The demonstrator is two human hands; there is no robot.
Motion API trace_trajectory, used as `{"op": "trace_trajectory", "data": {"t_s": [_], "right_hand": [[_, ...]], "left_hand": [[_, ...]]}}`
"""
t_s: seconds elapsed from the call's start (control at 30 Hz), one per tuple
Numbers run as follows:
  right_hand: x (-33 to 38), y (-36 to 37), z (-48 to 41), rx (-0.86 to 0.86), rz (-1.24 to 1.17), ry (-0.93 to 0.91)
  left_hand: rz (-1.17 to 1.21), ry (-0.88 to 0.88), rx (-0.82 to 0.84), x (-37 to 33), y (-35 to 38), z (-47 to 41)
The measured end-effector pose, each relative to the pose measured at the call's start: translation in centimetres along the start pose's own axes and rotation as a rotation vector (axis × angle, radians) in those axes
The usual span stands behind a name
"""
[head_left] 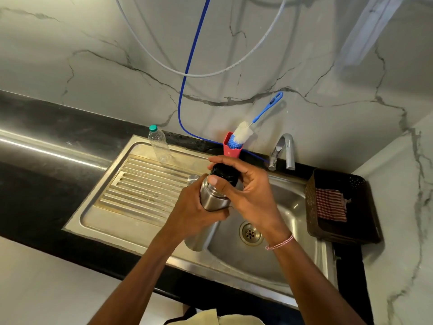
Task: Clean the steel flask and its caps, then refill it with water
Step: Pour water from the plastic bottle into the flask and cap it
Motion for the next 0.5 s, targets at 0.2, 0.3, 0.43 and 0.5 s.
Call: {"op": "trace_trajectory", "data": {"t_s": [0.2, 0.3, 0.43, 0.5], "right_hand": [[2.4, -1.0, -1.6, -0.043, 0.884, -0.551], [3.2, -0.6, -2.0, 0.0, 1.188, -0.649], [2.2, 0.0, -3.3, -0.057, 1.288, -0.503], [0.9, 0.5, -3.7, -0.185, 1.351, -0.367]], "left_hand": [[0.185, 0.003, 0.321, -0.6, -0.6, -0.1], [0.161, -0.004, 0.338, -0.6, -0.5, -0.1], [-0.065, -0.027, 0.156, 0.4, -0.5, -0.1], [-0.274, -0.057, 0.046, 1.2, -0.6, 0.2]]}}
Point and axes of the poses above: each hand's wrist, its own z-axis away from the middle knuckle, its own y-axis out of the palm, x = y × z, the point moved 4 cm from there along -z, towards the middle knuckle, and after that the axes turned 15 degrees about y, right-handed, at the moved point
